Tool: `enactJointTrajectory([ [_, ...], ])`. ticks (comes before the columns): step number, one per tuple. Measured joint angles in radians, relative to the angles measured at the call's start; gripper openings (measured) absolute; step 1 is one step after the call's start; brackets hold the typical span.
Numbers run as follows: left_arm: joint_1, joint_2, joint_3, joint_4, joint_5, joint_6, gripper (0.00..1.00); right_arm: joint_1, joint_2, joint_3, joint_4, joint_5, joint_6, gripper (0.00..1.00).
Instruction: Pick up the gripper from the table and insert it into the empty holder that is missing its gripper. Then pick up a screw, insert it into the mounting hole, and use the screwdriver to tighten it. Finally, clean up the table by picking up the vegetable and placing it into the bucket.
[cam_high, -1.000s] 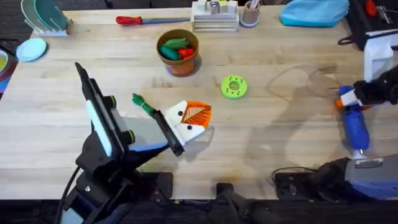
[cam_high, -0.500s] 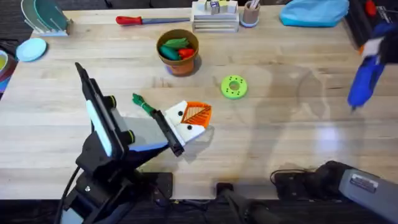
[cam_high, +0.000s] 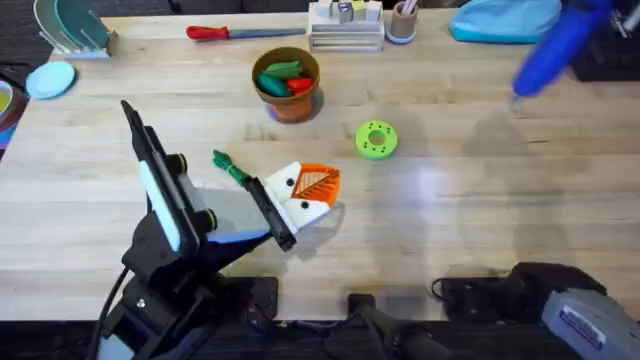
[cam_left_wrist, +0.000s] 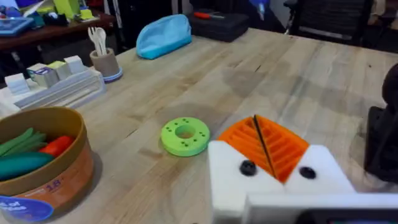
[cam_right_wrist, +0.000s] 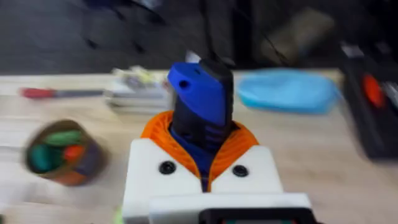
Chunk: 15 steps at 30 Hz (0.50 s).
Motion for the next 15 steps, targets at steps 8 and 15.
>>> enactJointTrajectory([
  [8, 0.000, 0.000, 0.000, 0.000, 0.000, 0.000, 0.005, 0.365, -0.095, -0.208, 0.437, -0.018, 0.134, 0.021],
  [15, 0.000, 0.000, 0.000, 0.000, 0.000, 0.000, 0.005, 0.650, -0.050, -0.356, 0.758, -0.030, 0.183, 0.021],
])
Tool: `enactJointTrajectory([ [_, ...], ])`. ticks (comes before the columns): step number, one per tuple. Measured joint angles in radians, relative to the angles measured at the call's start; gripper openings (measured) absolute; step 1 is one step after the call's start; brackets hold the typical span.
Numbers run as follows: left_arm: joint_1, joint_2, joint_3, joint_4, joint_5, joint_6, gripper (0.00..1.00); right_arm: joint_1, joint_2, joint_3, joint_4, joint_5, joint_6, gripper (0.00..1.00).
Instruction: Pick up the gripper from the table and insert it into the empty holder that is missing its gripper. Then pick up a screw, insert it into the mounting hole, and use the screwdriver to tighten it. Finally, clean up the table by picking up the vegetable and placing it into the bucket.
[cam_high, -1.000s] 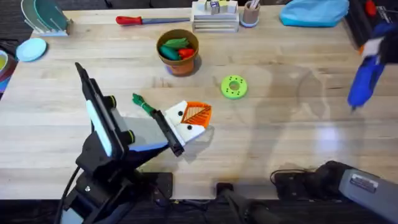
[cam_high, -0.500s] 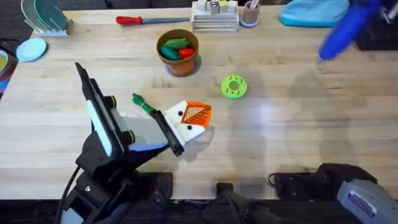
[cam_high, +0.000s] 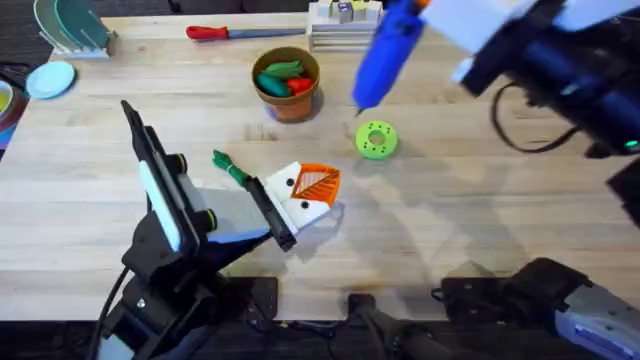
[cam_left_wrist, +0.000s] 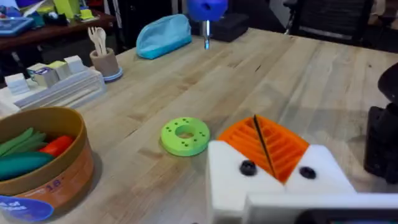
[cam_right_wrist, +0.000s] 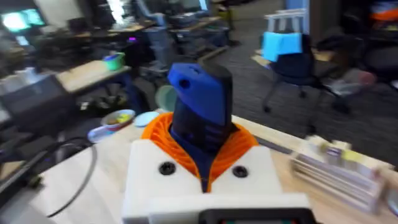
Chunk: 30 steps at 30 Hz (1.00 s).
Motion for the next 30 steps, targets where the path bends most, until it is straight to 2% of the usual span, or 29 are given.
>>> enactJointTrajectory([
  [6, 0.000, 0.000, 0.000, 0.000, 0.000, 0.000, 0.005, 0.153, 0.066, -0.001, 0.134, -0.045, 0.011, 0.021],
  [15, 0.000, 0.000, 0.000, 0.000, 0.000, 0.000, 0.005, 0.275, 0.198, -0.001, 0.275, -0.141, 0.015, 0.021],
  [23, 0.000, 0.000, 0.000, 0.000, 0.000, 0.000, 0.005, 0.297, 0.222, -0.001, 0.288, -0.169, 0.012, 0.021],
  [30, 0.000, 0.000, 0.000, 0.000, 0.000, 0.000, 0.005, 0.281, 0.222, -0.001, 0.288, -0.270, -0.012, 0.021],
])
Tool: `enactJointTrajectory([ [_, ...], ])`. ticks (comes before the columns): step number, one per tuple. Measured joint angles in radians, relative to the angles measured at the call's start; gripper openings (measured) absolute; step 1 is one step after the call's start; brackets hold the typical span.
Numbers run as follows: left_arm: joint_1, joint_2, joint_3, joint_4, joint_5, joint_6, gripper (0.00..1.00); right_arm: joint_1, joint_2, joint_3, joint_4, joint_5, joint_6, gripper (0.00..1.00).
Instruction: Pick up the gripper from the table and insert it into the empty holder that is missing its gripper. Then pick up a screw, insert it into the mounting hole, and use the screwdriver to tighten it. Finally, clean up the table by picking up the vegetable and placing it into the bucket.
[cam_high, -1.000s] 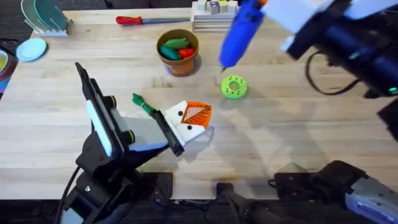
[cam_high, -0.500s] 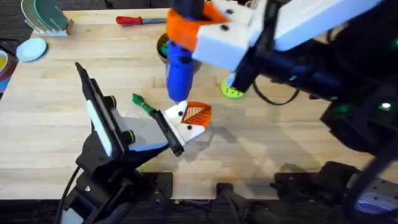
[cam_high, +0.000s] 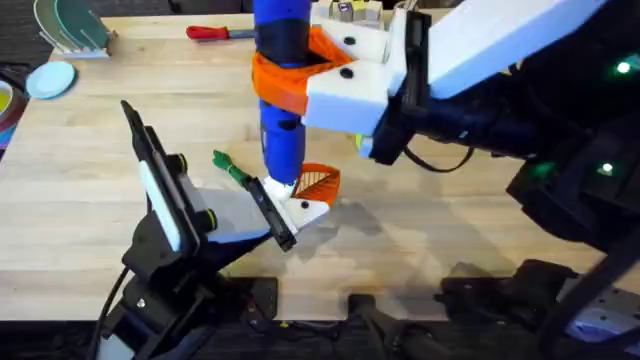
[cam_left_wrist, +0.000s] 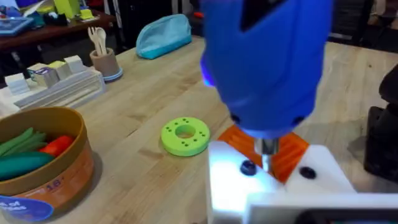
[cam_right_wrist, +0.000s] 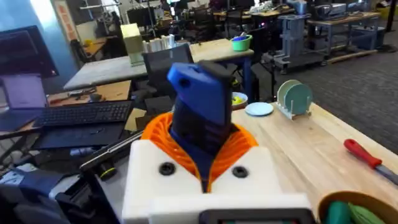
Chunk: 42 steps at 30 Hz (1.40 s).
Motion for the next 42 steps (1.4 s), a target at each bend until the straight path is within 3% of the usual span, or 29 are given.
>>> enactJointTrajectory([
  [42, 0.000, 0.000, -0.001, -0.003, -0.008, 0.000, 0.005, -0.054, 0.037, 0.000, 0.013, -0.048, -0.021, 0.021],
])
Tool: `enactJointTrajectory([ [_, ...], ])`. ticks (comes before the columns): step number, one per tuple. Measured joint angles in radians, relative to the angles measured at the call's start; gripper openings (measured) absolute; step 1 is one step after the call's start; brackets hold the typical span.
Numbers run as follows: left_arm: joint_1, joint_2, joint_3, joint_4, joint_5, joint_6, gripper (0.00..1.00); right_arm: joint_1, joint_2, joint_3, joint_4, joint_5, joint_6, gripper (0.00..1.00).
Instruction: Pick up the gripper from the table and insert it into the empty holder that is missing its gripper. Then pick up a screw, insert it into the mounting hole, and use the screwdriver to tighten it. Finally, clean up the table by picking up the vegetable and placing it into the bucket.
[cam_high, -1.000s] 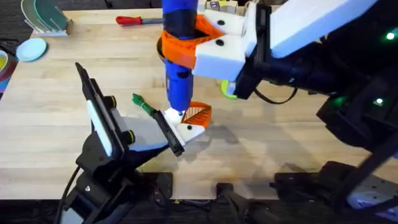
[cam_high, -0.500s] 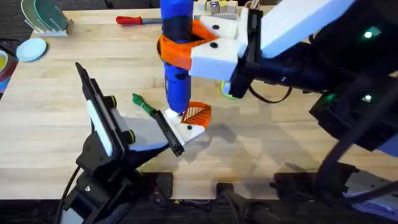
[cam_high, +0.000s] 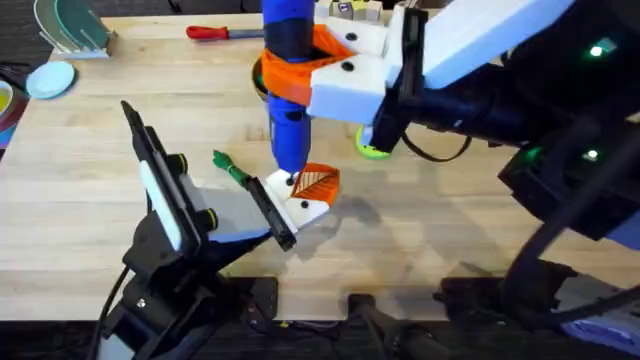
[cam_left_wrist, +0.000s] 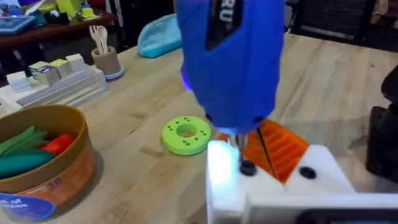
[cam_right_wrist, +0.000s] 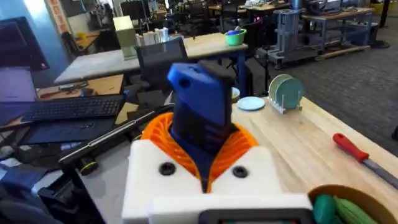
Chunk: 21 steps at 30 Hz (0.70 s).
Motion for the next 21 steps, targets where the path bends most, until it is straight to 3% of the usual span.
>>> enactJointTrajectory([
  [21, 0.000, 0.000, 0.000, 0.000, -0.003, 0.000, 0.005, 0.000, 0.000, 0.000, 0.008, -0.023, 0.014, 0.021],
])
